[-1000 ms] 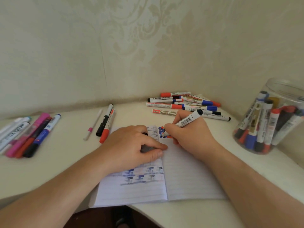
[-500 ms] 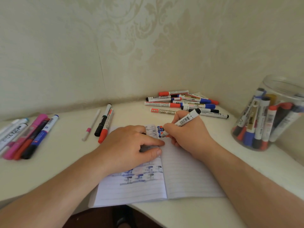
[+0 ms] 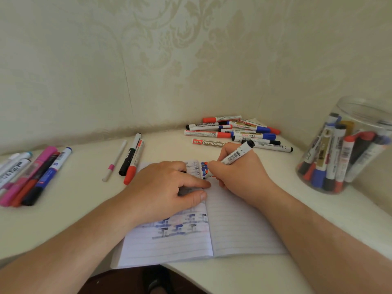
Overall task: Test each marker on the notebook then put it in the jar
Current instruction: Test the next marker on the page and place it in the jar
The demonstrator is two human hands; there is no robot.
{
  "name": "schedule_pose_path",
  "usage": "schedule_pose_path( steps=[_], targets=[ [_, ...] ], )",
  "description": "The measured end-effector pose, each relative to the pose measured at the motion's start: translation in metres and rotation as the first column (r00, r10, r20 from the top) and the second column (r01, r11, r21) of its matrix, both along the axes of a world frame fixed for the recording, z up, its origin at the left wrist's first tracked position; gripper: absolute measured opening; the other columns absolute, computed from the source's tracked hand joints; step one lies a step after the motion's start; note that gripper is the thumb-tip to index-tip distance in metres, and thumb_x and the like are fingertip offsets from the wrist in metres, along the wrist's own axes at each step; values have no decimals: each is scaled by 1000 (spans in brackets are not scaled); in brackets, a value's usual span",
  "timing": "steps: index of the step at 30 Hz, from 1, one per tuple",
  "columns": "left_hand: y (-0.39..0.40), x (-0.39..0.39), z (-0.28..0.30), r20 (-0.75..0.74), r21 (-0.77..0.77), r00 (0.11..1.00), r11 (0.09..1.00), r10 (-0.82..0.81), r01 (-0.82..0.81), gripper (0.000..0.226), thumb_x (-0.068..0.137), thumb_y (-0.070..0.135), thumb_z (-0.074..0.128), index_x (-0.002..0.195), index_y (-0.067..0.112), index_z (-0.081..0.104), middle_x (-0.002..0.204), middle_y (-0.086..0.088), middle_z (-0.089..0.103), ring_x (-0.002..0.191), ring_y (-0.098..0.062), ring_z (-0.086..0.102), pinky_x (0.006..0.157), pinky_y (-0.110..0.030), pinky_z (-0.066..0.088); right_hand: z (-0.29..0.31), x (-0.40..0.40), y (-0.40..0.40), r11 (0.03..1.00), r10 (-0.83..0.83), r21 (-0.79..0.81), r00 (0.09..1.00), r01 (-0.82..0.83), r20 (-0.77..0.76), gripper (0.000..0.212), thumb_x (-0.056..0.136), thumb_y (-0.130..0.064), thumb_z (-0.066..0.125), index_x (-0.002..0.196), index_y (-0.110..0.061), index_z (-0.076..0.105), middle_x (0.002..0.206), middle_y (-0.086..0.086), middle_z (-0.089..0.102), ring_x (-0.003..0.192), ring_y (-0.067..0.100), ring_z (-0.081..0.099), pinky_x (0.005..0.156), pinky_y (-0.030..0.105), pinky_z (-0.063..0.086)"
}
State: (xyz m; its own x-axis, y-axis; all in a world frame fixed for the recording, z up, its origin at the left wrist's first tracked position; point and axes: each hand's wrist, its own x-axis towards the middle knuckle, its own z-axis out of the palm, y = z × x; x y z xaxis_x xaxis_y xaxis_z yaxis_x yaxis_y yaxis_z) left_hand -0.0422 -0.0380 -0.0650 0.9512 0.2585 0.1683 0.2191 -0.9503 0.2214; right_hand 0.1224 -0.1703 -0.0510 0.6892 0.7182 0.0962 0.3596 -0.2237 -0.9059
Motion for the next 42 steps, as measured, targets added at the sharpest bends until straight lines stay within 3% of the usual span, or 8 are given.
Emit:
schedule_pose_path(
  steps=[7, 13, 20, 24, 32, 34, 38, 42],
  targets=[
    [-1, -1, -1, 14, -7, 1000, 1000, -1, 1, 53, 86, 82, 24, 131, 71, 49, 84, 19, 47, 81, 5, 47, 61, -20, 29, -4, 2, 4, 1000, -25, -16, 999, 26, 34, 25, 71, -25, 73, 63, -19, 50, 52, -1, 54, 51, 20, 52, 52, 30, 39],
    [-1, -1, 0, 23, -8, 1000, 1000, 0, 0, 53, 86, 83, 25, 130, 71, 50, 84, 19, 47, 81, 6, 45, 60, -19, 27, -2, 1, 1, 1000, -15, 3, 1000, 15, 27, 25, 82, -12, 74, 68, -12, 53, 55, 3, 59, 47, 16, 62, 43, 19, 39],
    [-2, -2, 0, 17, -5, 1000, 1000, 3, -3, 50, 88, 81, 28, 130, 71, 51, 84, 19, 47, 82, 6, 46, 61, -18, 27, -2, 2, 3, 1000, -16, -8, 1000, 16, 14, 28, 81, -12, 72, 66, -15, 49, 58, 9, 59, 45, 17, 57, 44, 23, 39],
    [-3, -1, 1, 3, -9, 1000, 1000, 2, -2, 52, 86, 83, 25, 131, 71, 50, 84, 19, 48, 83, 5, 46, 61, -20, 28, -3, 3, 2, 1000, -24, -1, 1000, 24, 3, 27, 85, -13, 73, 73, -4, 50, 61, 15, 64, 48, 16, 61, 45, 24, 42],
    [-2, -1, -1, 5, -10, 1000, 1000, -5, 5, 54, 86, 83, 23, 131, 70, 50, 84, 20, 47, 82, 5, 47, 61, -21, 29, -1, 3, 1, 999, 9, -34, 1000, -9, -4, 23, 82, -13, 71, 72, -8, 51, 58, 9, 61, 49, 17, 53, 47, 28, 41],
    [-2, -2, 0, -4, -12, 1000, 1000, -4, 4, 51, 88, 81, 27, 132, 69, 51, 84, 20, 47, 82, 5, 47, 62, -21, 29, 3, 7, 0, 998, -29, 53, 996, 33, -85, 25, 85, -12, 72, 70, -14, 52, 56, 5, 58, 49, 17, 48, 47, 29, 38],
    [-3, -5, 1, 17, -76, 1000, 997, -8, 9, 41, 94, 71, 38, 133, 67, 52, 85, 19, 50, 83, 3, 51, 67, -25, 40, 19, 23, -9, 933, 16, 331, 906, 138, -424, 27, 97, -9, 70, 80, -18, 51, 56, 4, 45, 43, 15, 30, 40, 22, 24],
    [2, -6, -1, 152, -343, 983, 938, 105, -47, 31, 106, 29, 47, 124, 50, 33, 93, 13, 66, 78, -7, 59, 79, -44, 51, 22, 20, -11, 914, 216, 404, 803, 33, -555, 25, 99, -4, 64, 79, -19, 64, 67, 5, 51, 52, 13, 41, 42, 21, 29]
  ],
)
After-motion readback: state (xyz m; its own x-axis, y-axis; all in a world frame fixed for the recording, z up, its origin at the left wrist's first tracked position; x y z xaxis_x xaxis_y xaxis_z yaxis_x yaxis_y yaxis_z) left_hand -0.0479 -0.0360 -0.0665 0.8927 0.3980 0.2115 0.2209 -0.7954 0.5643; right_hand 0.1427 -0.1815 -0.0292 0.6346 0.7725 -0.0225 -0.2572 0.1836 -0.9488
